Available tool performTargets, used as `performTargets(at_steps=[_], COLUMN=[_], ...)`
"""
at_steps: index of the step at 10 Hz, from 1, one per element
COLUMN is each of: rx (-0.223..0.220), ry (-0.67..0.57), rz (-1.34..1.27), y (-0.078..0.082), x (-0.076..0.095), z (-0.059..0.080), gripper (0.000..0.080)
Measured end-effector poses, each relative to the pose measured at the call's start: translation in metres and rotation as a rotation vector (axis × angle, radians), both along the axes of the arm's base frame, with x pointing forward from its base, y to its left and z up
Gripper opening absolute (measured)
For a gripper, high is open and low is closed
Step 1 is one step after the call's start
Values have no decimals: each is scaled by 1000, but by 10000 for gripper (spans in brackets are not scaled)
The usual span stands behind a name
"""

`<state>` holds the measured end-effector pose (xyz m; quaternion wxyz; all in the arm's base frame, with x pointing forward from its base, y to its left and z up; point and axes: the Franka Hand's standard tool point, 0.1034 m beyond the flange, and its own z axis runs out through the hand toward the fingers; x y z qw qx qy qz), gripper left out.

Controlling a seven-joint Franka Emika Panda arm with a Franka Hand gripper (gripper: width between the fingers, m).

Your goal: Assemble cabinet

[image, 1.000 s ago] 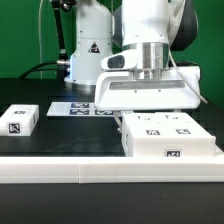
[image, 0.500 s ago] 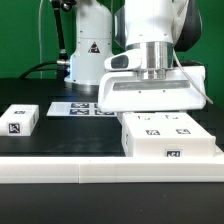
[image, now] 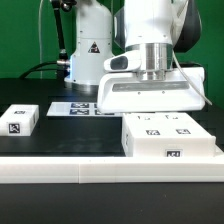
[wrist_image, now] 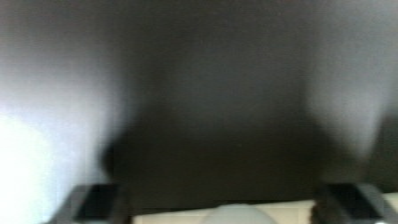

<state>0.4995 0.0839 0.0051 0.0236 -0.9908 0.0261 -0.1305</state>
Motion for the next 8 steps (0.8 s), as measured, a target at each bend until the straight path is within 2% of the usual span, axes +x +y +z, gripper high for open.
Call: performTargets(at_steps=[1, 2, 3, 4, 8], rx=[0, 0, -1, -1, -1], ry=[0, 2, 4, 4, 4], rz=[0, 0, 1, 1, 1], y=[0, 0, 0, 0, 0], x=[0, -1, -2, -2, -2], z=[0, -1, -1, -1, -1], gripper=[386, 196, 68, 22, 2])
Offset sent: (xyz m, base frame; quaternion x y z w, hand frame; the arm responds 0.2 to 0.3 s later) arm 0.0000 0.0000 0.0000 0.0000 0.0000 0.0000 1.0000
